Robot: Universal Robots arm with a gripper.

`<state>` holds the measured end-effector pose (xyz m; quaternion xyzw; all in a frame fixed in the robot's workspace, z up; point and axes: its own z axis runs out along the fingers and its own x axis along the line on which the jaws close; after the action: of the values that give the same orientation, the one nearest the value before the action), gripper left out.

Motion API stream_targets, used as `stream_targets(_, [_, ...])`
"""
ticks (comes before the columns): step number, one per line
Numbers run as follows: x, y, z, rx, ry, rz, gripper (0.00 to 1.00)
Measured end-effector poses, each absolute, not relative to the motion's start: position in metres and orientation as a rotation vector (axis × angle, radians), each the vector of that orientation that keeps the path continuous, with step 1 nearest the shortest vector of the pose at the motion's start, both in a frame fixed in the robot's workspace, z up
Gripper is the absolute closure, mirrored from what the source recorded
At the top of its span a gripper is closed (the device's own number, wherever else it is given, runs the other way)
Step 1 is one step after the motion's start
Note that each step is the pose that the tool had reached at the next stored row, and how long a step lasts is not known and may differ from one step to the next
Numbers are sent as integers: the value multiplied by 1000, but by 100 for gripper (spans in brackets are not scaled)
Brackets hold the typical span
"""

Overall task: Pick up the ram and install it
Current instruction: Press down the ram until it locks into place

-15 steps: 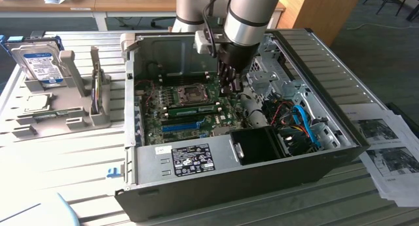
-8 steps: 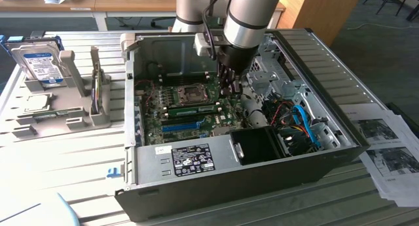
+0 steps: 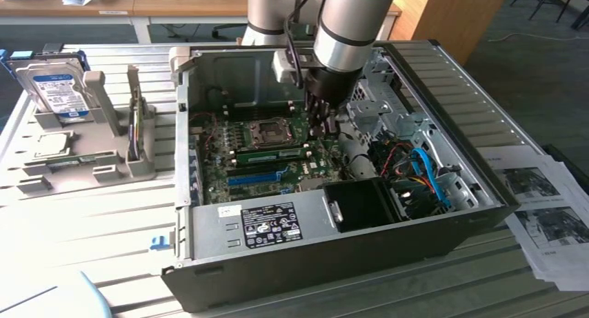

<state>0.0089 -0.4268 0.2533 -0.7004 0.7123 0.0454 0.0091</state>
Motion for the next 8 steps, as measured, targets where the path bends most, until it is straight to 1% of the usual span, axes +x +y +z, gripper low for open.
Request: stream_targets(8, [9,-427,247,-2188,2225,142,91])
